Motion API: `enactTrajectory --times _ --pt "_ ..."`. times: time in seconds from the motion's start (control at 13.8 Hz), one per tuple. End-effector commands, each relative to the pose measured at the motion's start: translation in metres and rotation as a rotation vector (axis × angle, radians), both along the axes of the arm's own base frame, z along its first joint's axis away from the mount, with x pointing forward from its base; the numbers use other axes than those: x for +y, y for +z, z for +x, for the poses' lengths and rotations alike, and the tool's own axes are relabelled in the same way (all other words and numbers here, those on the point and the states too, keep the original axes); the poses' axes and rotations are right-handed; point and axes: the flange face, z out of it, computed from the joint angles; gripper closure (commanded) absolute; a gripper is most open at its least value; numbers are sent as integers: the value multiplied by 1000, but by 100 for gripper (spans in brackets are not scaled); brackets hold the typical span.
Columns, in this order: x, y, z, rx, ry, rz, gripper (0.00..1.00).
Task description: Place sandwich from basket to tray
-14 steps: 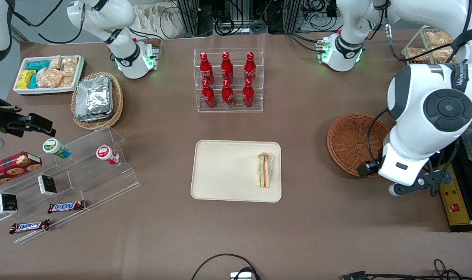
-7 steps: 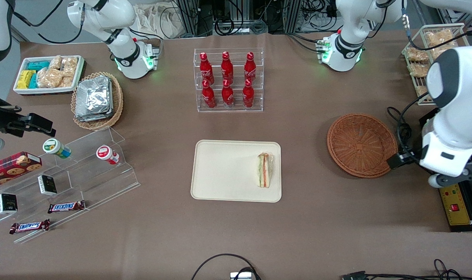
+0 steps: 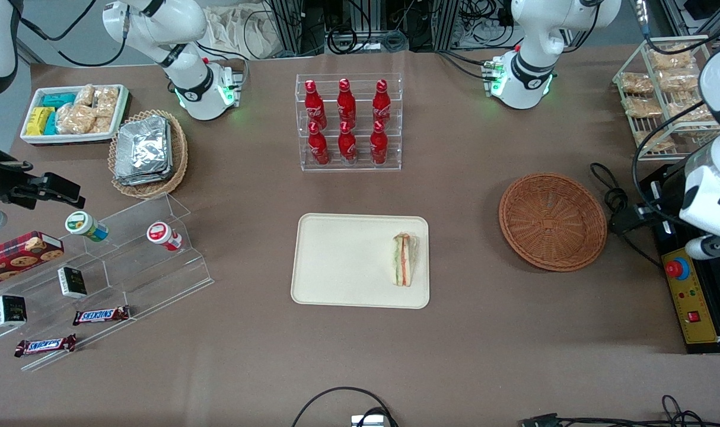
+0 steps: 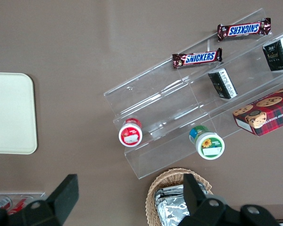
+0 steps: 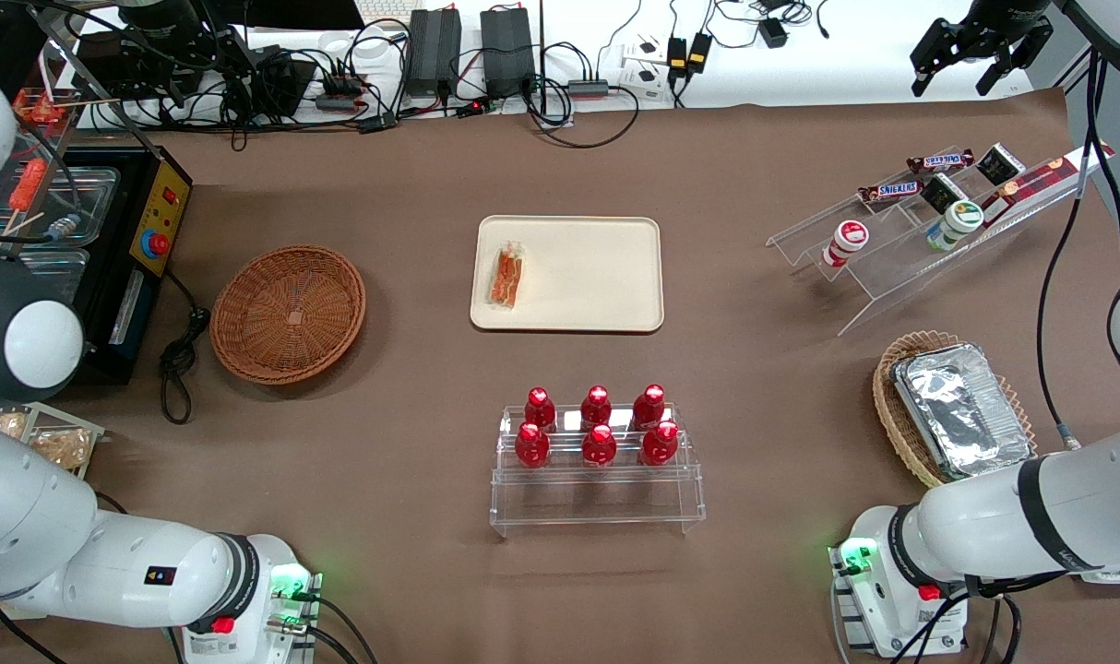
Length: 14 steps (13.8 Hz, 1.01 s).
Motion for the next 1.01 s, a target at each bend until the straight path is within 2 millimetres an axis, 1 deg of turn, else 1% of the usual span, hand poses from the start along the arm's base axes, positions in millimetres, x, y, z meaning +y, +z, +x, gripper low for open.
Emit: enactTrajectory --times 0.0,0.14,0.29,0.43,0.51,0.58,0.72,0.87,0.94 --pt "4 23 -29 24 -57 -21 0" --pt "5 37 -43 38 -97 -24 0" --pt "-4 45 -54 52 -118 -25 0" --pt "-9 45 -59 58 -127 -27 0" --pt "-7 45 -64 61 -124 -26 0" --pt "-6 46 -66 60 -123 -27 0" --pt "1 48 -66 58 -109 -30 0" --pt "1 50 -68 57 -107 -40 0" --pt "0 47 -67 63 -110 -41 0"
